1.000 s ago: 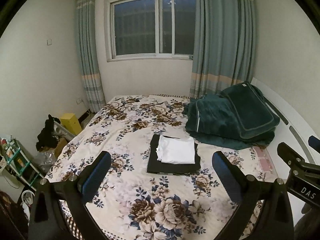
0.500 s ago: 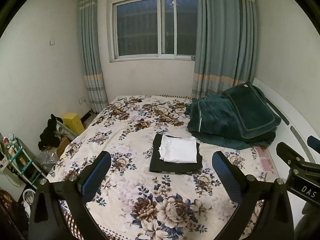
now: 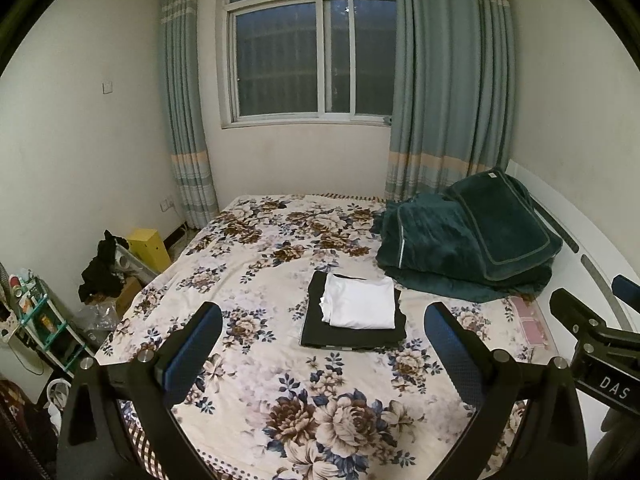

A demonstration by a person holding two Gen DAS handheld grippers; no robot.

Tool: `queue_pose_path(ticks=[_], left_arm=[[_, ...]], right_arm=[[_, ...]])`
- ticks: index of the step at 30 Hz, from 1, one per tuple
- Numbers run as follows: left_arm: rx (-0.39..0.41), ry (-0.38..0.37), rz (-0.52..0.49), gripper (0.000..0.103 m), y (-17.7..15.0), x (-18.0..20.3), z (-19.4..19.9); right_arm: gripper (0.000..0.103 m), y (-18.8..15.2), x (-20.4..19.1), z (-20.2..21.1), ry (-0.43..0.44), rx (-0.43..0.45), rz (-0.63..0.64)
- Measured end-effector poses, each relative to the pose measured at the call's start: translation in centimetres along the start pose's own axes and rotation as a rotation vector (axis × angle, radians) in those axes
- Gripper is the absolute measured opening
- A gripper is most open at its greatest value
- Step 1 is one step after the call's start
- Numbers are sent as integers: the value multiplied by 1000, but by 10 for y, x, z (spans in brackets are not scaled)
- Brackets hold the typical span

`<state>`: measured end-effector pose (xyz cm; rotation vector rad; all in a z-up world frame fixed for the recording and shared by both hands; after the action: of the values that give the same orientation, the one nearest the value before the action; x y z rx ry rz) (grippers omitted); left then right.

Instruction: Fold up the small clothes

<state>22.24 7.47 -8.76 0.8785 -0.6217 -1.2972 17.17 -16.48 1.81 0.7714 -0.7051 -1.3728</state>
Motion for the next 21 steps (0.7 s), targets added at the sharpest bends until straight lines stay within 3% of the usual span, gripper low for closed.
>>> queue_pose_path(ticks=[21], left_arm=[[4,4,0,103,0,-1,1]], right_arm=[[103,-2,-2,-2,1,1,-2]])
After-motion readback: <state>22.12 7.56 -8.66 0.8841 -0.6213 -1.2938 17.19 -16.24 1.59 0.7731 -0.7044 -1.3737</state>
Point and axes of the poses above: each gripper's, at about its wrist camera, not at the fingertips, and z roughly against the way its jaws point, x to its right, y to its top, the point moved 7 cm from there along -z, roughly the way its jaws point, and after that the axes turned 5 degrees about -z, right-handed, at the moved point
